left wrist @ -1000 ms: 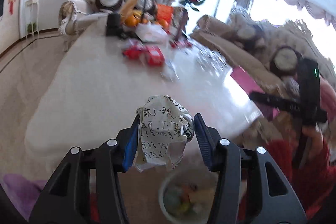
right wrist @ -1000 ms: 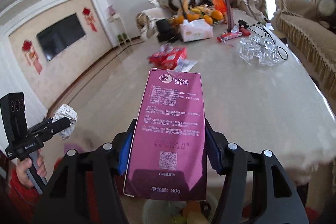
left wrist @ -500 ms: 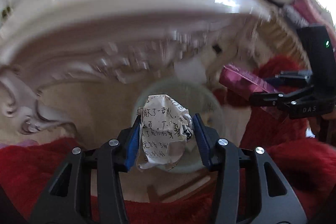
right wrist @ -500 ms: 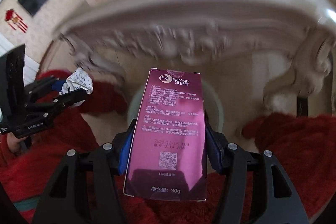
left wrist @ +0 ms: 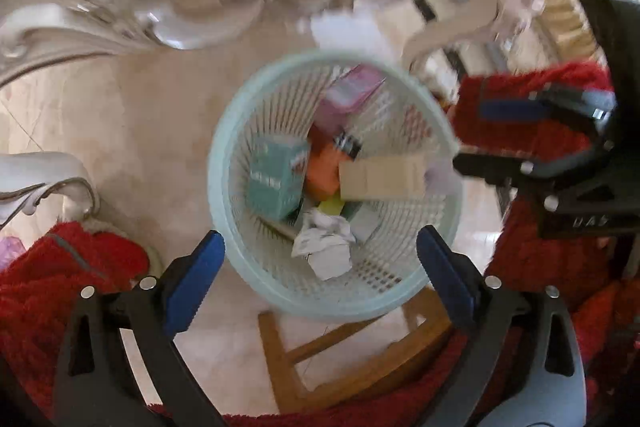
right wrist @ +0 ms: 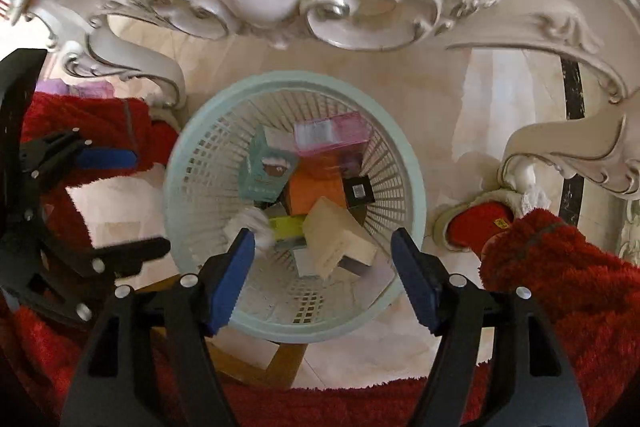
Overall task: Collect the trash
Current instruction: 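Carry the paper and magenta box to the wastebasket and release both, then grasp the red tissue pack with the left gripper while the right grasps the white bread bag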
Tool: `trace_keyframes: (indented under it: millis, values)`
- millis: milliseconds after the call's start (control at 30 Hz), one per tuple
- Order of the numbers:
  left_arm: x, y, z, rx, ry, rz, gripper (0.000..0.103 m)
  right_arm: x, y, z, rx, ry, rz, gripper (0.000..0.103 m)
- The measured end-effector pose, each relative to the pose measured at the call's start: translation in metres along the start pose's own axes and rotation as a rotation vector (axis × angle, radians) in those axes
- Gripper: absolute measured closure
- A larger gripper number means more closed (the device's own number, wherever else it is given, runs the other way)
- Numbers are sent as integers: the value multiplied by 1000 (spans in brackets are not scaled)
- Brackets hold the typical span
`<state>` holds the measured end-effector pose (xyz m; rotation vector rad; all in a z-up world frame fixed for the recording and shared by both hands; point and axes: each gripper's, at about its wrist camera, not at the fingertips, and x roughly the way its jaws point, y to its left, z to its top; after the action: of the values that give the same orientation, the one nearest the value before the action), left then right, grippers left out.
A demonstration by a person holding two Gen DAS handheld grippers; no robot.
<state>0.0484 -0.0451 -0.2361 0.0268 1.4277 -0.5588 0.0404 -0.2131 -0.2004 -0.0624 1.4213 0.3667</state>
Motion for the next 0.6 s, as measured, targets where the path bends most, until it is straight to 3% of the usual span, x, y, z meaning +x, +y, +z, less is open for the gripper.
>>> trace_keyframes:
  millis: [133,233,333,433,467,533,600]
  values:
    - [-41,11,-8,-61,-131,17,9,-38,8,-11,-39,-82,61,36]
    - [-87,9,-15,-80,-254,4,9,-78,16,-18,-79,-194,94,36]
    - [-132,3,-18,-72,-352,-19,9,-130,14,-16,-78,-377,82,36]
    - [-175,0,-10,-54,-458,53,9,-171,8,2,-48,-566,5,36]
    - [-189,0,-3,-53,-492,79,9,-180,8,11,-38,-609,-28,35]
    - [-214,5,18,-57,-572,141,9,-192,5,34,-17,-683,-89,22]
    - [-237,16,45,-82,-660,205,9,-198,5,70,-4,-735,-92,22]
